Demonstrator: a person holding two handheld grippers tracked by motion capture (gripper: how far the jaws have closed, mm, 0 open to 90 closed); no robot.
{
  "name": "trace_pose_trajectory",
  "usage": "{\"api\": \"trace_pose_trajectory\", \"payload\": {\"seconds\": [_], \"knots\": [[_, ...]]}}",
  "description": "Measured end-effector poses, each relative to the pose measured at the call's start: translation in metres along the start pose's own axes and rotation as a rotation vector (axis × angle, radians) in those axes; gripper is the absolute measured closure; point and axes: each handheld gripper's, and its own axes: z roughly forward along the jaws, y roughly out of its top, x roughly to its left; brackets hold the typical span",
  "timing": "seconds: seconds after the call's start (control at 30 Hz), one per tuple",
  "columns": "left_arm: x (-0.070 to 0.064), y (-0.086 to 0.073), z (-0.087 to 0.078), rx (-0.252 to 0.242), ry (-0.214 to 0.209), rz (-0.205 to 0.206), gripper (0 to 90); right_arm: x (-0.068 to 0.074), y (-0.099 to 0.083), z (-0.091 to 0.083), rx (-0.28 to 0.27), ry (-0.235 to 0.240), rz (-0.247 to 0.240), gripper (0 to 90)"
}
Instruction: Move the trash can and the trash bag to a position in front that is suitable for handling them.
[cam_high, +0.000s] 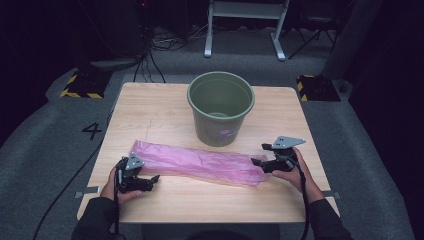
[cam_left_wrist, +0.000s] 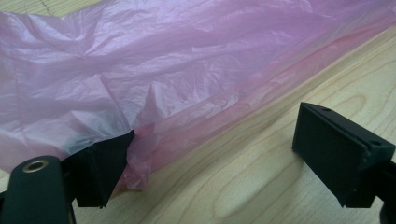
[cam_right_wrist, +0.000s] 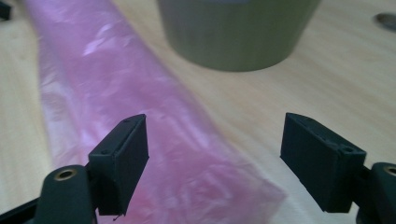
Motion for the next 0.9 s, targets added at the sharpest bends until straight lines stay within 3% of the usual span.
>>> {"api": "trace_pose_trajectory", "payload": {"seconds": [0.03,0.07,0.23,0.33,0.53,0.73,0.9], "knots": [[0.0,0.0,0.0,0.0,0.0,0.0,13.2,0.0,0.0,0.0,0.0,0.0,0.0,23.7],[0.001,0.002,0.001,0.002,0.003,0.016,13.0,0.003,-0.003,0.006,0.028,0.029,0.001,23.7],[-0.001,0.006,0.006,0.004,0.004,0.009,12.0,0.008,-0.011,0.021,0.1,0.04,-0.025,25.6],[-0.001,0.011,0.011,0.01,0.008,0.005,11.0,0.009,-0.016,0.029,0.134,0.059,-0.034,32.1],[0.001,0.022,0.022,0.016,0.02,-0.01,8.1,0.009,-0.017,0.027,0.144,0.094,-0.053,43.1],[0.004,0.04,0.04,0.018,0.026,-0.014,6.1,0.013,-0.021,0.018,0.168,0.12,-0.095,42.2],[0.002,0.051,0.051,0.021,0.011,0.005,6.1,-0.004,-0.026,0.013,0.161,0.034,-0.034,42.3]]}}
